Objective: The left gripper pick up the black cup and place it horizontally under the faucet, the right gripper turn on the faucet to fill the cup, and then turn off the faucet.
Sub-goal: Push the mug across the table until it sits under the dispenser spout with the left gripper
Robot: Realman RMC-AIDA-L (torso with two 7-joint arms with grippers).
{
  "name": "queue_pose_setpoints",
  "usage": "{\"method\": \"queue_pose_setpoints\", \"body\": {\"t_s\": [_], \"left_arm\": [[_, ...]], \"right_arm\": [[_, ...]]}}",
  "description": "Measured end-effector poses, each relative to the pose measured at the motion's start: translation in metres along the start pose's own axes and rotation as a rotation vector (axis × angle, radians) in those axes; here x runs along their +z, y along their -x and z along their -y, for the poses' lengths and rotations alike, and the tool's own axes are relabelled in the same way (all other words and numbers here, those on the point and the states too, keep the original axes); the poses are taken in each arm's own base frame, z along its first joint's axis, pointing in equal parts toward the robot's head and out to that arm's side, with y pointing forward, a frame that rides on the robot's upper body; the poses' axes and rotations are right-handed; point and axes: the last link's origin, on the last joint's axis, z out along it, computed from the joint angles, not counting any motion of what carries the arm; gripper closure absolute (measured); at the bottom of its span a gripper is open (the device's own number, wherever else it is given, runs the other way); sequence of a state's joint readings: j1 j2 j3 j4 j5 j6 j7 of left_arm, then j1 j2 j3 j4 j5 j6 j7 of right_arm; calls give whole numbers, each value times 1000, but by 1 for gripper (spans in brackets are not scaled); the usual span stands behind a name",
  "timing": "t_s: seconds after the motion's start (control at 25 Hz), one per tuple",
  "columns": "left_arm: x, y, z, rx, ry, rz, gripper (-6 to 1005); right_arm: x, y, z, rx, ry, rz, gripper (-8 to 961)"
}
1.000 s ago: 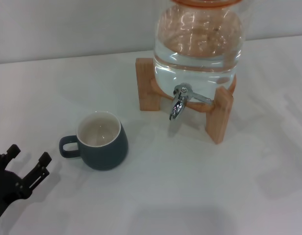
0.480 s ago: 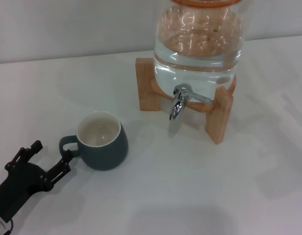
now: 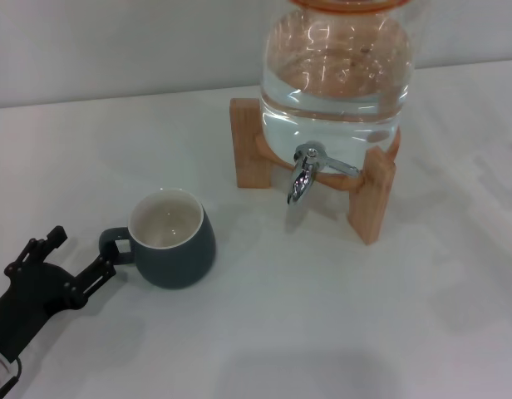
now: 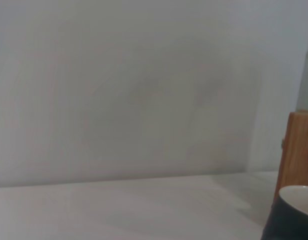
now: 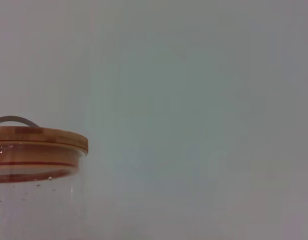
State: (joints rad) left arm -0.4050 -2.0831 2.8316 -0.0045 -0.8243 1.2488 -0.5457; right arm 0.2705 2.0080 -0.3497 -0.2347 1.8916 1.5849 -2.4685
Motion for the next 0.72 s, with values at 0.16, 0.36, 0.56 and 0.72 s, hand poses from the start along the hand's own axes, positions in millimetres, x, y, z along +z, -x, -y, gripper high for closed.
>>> {"method": "queue_pose_setpoints", "body": {"t_s": [0.16, 0.36, 0.56, 0.72], "left_arm": [[4, 1, 1, 0, -6, 17, 189], [6, 0, -1, -3, -2, 16, 239], [10, -1, 0, 2, 0, 20, 320], [12, -3, 1, 3, 1, 19, 386]], "right_arm": [[2, 1, 0, -4, 6, 0, 231], [2, 1, 0, -7, 5, -1, 231], [4, -1, 1, -6, 0, -8, 231], [5, -1, 1, -6, 2, -8, 230]]}}
